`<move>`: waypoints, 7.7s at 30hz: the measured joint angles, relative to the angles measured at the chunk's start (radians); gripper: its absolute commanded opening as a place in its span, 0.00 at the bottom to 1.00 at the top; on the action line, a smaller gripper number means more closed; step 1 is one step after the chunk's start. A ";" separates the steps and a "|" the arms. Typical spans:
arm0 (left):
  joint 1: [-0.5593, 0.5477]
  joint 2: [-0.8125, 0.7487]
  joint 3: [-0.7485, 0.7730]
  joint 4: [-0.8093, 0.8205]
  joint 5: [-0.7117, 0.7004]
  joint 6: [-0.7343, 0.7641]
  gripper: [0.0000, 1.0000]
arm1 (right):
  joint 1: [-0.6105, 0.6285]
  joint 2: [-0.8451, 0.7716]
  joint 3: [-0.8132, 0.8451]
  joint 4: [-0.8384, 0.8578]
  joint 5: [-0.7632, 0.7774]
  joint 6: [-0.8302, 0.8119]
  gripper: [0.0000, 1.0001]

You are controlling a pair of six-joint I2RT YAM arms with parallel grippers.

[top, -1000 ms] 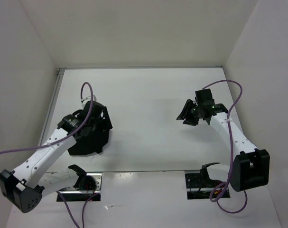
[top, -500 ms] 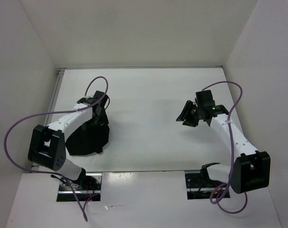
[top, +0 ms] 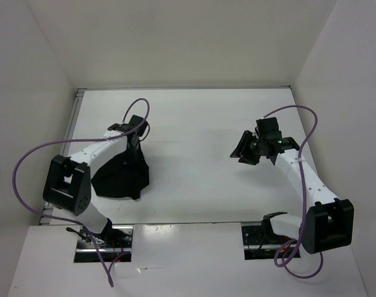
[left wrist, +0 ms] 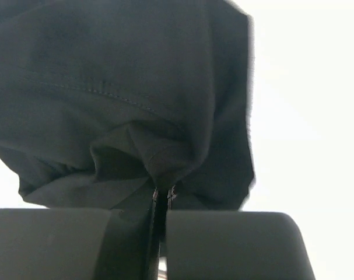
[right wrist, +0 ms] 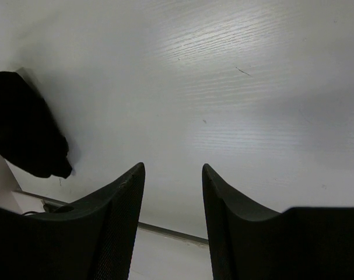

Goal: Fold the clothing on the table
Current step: Move the skirt to the center of the board, then flatten the skirt out

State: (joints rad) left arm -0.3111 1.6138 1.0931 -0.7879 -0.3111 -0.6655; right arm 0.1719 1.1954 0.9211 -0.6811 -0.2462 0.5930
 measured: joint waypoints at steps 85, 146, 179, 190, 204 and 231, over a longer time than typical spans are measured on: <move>-0.285 0.188 0.452 0.141 0.254 0.112 0.87 | 0.035 0.061 0.020 0.008 -0.048 0.009 0.50; -0.356 0.355 0.861 0.066 0.779 0.395 0.00 | 0.064 0.020 -0.002 0.006 -0.008 0.065 0.50; 0.224 -0.344 -0.285 0.449 0.778 -0.145 0.00 | 0.194 0.163 0.034 0.014 0.002 0.102 0.37; 0.222 -0.415 -0.459 0.439 0.780 -0.148 0.00 | 0.328 0.395 0.045 0.155 -0.039 0.205 0.43; 0.222 -0.421 -0.459 0.440 0.780 -0.142 0.00 | 0.344 0.561 0.063 0.287 -0.056 0.301 0.41; 0.224 -0.409 -0.513 0.464 0.806 -0.115 0.00 | 0.144 0.396 0.118 -0.038 0.341 0.191 0.49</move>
State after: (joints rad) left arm -0.0875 1.2053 0.5797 -0.3237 0.4953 -0.7807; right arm 0.3157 1.5917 1.0393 -0.7189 0.0944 0.7837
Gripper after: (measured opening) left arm 0.009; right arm 0.460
